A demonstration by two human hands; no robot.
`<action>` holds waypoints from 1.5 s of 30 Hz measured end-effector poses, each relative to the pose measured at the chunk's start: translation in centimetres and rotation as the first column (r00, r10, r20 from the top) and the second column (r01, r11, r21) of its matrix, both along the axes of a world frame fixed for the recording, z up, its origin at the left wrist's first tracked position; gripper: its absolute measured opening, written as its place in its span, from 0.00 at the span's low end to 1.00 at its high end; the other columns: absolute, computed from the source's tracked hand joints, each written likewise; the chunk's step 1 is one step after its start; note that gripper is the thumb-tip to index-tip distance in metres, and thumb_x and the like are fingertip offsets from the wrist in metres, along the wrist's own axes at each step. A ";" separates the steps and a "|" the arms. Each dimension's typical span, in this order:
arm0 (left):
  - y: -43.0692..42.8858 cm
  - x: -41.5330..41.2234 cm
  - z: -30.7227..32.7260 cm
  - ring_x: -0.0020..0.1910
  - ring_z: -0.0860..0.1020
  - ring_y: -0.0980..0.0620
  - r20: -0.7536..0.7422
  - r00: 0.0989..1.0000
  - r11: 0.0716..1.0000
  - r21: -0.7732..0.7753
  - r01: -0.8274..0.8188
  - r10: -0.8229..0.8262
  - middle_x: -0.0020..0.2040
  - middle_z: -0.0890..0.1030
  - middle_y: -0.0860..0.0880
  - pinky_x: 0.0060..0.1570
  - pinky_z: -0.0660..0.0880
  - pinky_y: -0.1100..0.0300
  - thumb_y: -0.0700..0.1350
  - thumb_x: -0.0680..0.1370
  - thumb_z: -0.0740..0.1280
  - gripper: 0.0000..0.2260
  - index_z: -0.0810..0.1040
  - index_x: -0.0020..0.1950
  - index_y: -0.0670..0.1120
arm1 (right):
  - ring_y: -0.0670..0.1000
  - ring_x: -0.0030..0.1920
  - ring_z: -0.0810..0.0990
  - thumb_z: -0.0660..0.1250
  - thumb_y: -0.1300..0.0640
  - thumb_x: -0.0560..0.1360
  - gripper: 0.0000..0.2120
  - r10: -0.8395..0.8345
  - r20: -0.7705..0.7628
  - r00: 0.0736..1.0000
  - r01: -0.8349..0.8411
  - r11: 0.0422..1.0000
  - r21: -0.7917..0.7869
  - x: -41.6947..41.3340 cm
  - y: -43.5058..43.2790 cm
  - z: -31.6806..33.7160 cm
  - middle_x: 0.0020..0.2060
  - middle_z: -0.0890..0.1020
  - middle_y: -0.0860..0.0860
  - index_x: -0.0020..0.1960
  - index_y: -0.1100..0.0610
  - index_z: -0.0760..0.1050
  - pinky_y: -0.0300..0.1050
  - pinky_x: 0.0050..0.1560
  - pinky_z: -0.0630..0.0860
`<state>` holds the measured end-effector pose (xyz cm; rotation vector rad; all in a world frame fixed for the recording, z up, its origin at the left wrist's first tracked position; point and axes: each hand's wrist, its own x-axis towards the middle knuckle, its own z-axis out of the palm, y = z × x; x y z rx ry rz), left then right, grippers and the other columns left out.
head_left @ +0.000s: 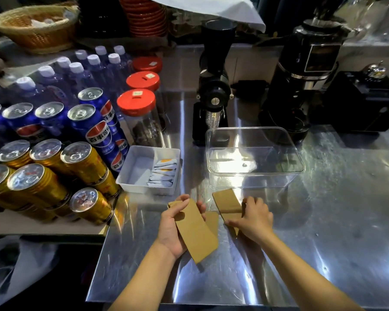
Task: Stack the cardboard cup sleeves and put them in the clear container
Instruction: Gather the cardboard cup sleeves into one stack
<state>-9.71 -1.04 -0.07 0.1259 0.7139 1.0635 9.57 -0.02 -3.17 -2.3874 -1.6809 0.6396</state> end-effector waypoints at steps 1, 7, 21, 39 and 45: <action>0.0 0.0 0.0 0.37 0.78 0.45 -0.001 1.000 1.000 -0.008 -0.012 0.012 0.36 0.79 0.42 0.43 0.75 0.52 0.37 0.63 0.68 0.10 0.77 0.43 0.47 | 0.59 0.58 0.71 0.74 0.38 0.58 0.34 0.001 0.010 1.000 -0.001 1.000 -0.012 -0.1 0.1 0.0 0.56 0.73 0.56 0.55 0.57 0.68 0.52 0.54 0.68; -0.2 0.3 0.1 0.34 0.75 0.47 -0.005 1.000 0.999 -0.027 -0.019 0.019 0.32 0.76 0.44 0.42 0.79 0.44 0.36 0.63 0.70 0.16 0.73 0.47 0.49 | 0.58 0.59 0.71 0.76 0.41 0.59 0.33 -0.005 -0.023 1.000 0.004 0.998 -0.057 0.0 0.7 0.4 0.56 0.74 0.57 0.54 0.58 0.69 0.51 0.55 0.67; 0.3 2.4 0.1 0.38 0.78 0.47 -0.030 1.000 0.998 -0.060 -0.004 0.002 0.36 0.81 0.44 0.44 0.76 0.50 0.50 0.65 0.72 0.08 0.83 0.31 0.47 | 0.51 0.37 0.76 0.72 0.65 0.67 0.14 -0.172 -0.721 0.671 0.252 0.968 0.004 2.2 -1.5 2.8 0.40 0.75 0.58 0.47 0.59 0.69 0.44 0.36 0.75; -0.1 5.3 -1.0 0.44 0.82 0.44 0.033 0.997 0.989 0.128 0.070 -0.075 0.45 0.83 0.43 0.46 0.80 0.45 0.43 0.65 0.71 0.13 0.80 0.48 0.52 | 0.40 0.31 0.77 0.74 0.64 0.66 0.09 0.005 -0.890 0.457 0.184 0.978 0.099 0.1 -3.8 4.4 0.31 0.78 0.49 0.39 0.55 0.74 0.31 0.32 0.72; 0.0 5.6 -1.2 0.46 0.83 0.45 0.073 0.995 0.989 0.136 0.061 -0.072 0.46 0.84 0.42 0.43 0.81 0.48 0.40 0.69 0.67 0.13 0.80 0.51 0.51 | 0.37 0.30 0.75 0.75 0.57 0.65 0.09 0.043 -0.825 0.564 0.143 0.979 0.148 0.4 -4.1 3.4 0.32 0.78 0.45 0.36 0.51 0.74 0.33 0.33 0.72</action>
